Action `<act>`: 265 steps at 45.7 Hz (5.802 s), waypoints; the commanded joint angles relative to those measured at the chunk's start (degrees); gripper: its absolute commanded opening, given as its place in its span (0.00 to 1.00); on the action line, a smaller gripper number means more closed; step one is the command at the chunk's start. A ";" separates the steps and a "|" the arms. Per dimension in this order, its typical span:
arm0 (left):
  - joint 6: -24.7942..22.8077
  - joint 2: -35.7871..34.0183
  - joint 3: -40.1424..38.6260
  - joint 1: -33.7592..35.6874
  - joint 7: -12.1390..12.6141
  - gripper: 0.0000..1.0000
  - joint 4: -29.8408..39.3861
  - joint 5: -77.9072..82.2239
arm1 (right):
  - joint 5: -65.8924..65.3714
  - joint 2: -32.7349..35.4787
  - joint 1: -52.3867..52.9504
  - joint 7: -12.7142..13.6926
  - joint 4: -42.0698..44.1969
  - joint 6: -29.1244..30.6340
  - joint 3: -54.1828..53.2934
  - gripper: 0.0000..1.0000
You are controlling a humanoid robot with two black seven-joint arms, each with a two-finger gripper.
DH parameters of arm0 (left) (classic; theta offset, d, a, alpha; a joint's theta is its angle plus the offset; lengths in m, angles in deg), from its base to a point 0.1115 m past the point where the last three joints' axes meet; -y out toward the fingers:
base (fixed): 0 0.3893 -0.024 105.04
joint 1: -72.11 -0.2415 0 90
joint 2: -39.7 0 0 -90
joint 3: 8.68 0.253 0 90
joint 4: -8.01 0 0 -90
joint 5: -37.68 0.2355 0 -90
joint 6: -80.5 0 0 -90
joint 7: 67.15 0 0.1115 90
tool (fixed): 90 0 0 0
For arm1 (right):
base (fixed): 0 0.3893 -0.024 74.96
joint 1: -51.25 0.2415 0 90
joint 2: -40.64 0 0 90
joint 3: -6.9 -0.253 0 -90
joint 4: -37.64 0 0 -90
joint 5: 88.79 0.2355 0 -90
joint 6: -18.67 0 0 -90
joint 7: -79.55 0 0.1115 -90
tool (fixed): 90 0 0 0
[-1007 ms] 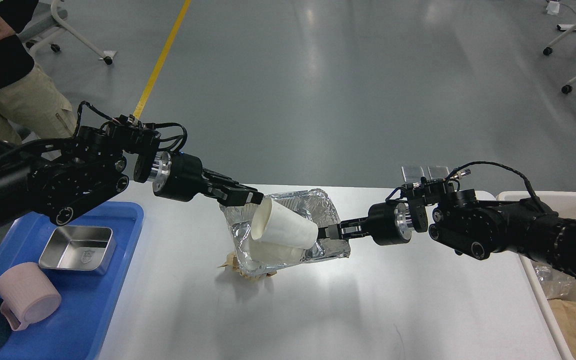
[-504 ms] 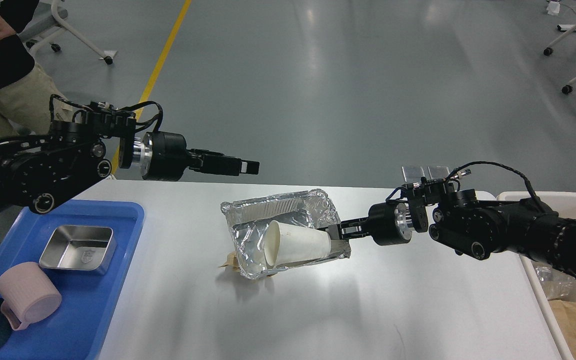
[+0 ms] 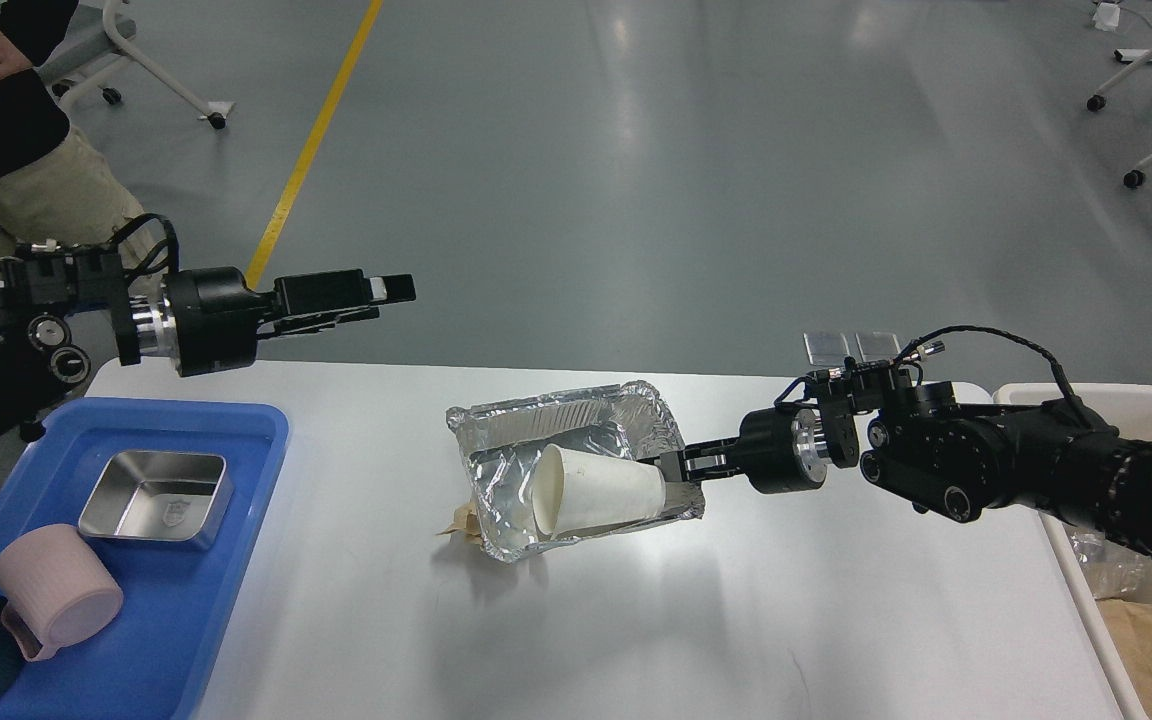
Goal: Tidy desktop
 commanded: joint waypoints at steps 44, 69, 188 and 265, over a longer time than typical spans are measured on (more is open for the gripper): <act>0.83 -11.25 -34.90 -42.01 3.47 0.97 13.51 -0.77 | -0.01 -2.20 -0.67 0.00 0.29 -0.97 0.29 0.00; 0.40 -24.87 -26.73 -41.74 3.73 0.97 16.93 8.62 | -0.01 -2.28 -0.76 0.00 0.37 -0.88 0.29 0.00; -0.04 5.97 5.79 -10.90 0.13 0.97 -7.31 27.18 | 1.05 -4.66 0.12 0.00 -0.42 -1.93 0.29 0.00; 17.97 38.06 8.60 -11.77 -2.77 0.85 -40.10 20.68 | 1.22 0.35 0.83 -0.35 -5.25 -2.02 -0.94 0.00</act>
